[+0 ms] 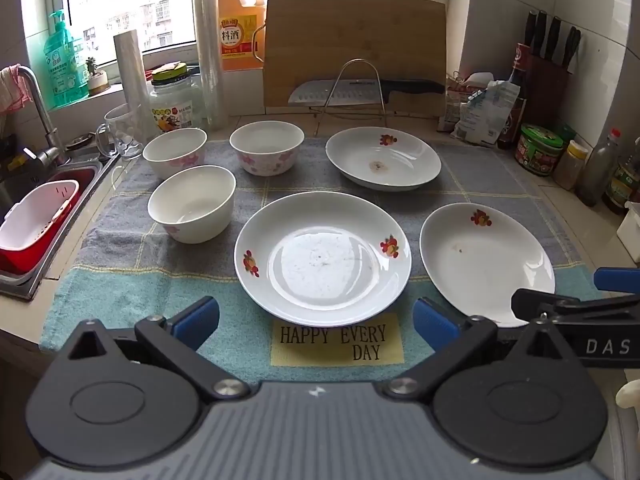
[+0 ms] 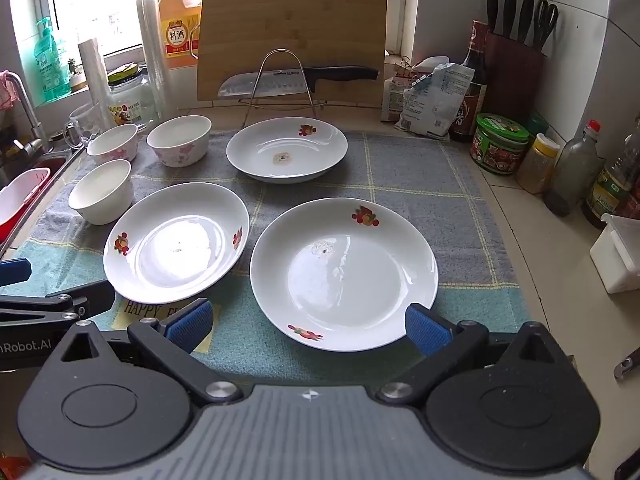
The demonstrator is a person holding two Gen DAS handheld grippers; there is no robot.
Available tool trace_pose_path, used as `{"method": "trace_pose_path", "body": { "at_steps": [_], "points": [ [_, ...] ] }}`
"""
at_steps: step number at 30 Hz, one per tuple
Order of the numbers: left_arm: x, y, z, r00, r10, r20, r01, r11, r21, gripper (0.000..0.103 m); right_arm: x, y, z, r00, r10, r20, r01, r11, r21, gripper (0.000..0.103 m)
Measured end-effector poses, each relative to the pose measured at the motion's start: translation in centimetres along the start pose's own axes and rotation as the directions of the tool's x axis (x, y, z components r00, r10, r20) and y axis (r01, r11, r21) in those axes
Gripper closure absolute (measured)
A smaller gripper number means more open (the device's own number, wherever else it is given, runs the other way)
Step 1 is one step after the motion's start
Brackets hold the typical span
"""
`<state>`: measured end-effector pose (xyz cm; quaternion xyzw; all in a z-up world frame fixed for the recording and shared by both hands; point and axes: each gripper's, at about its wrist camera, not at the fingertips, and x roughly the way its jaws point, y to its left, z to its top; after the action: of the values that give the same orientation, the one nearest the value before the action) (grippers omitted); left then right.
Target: Organize plates and bowls
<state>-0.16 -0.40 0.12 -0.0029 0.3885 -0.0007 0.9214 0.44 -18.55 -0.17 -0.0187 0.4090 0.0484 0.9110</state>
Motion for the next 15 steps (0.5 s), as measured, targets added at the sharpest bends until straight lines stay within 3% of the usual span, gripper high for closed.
{"method": "trace_pose_path", "body": {
  "at_steps": [15],
  "points": [
    [-0.35, -0.10, 0.28, 1.000, -0.001, 0.001, 0.001, 1.000, -0.003, 0.001, 0.07, -0.10, 0.05, 1.000, -0.002, 0.012, 0.002, 1.000, -0.005, 0.000]
  ]
}}
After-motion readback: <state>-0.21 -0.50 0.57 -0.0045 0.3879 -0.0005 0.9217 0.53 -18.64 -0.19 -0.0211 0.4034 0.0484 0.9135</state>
